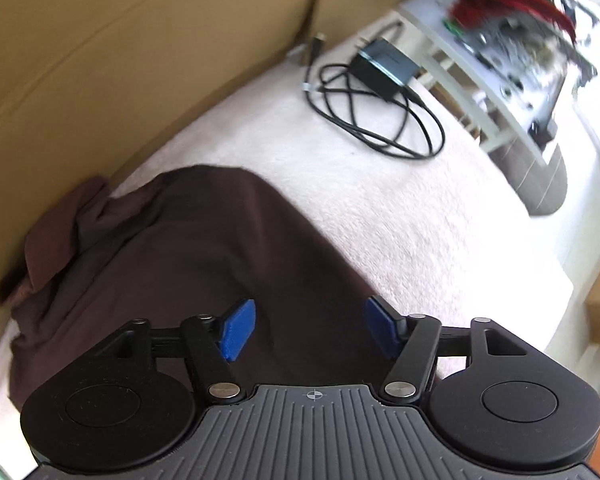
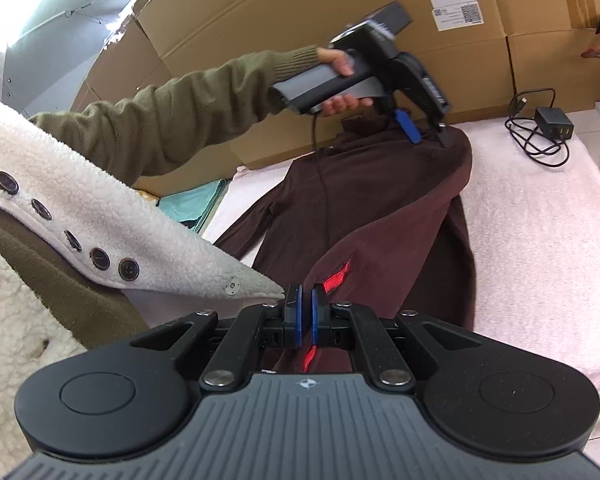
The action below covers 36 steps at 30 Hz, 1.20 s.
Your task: Fold clothes
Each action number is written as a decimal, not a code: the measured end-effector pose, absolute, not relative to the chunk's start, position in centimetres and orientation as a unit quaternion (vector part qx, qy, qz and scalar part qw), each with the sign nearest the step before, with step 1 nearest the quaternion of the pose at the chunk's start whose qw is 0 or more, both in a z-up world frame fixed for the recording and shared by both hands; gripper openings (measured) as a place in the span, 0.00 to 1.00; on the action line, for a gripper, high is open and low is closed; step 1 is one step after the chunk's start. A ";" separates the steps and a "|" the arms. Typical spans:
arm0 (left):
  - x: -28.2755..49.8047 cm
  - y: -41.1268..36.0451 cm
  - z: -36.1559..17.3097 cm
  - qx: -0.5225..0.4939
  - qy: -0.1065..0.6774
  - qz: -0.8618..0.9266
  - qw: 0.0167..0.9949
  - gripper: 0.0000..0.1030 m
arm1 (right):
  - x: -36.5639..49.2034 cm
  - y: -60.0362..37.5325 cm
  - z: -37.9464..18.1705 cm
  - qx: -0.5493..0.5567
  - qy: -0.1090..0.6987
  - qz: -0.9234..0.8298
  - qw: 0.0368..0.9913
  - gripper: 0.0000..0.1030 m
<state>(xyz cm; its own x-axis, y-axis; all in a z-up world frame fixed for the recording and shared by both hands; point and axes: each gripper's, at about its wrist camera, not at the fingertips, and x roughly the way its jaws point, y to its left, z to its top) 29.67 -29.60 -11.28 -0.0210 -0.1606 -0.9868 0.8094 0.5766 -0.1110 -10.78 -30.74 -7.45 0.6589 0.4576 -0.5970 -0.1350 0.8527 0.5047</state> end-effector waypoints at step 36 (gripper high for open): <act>34.7 -23.7 -11.4 0.206 0.619 -0.288 0.701 0.00 | -9.2 -31.1 -9.5 0.197 0.387 0.230 0.871 0.07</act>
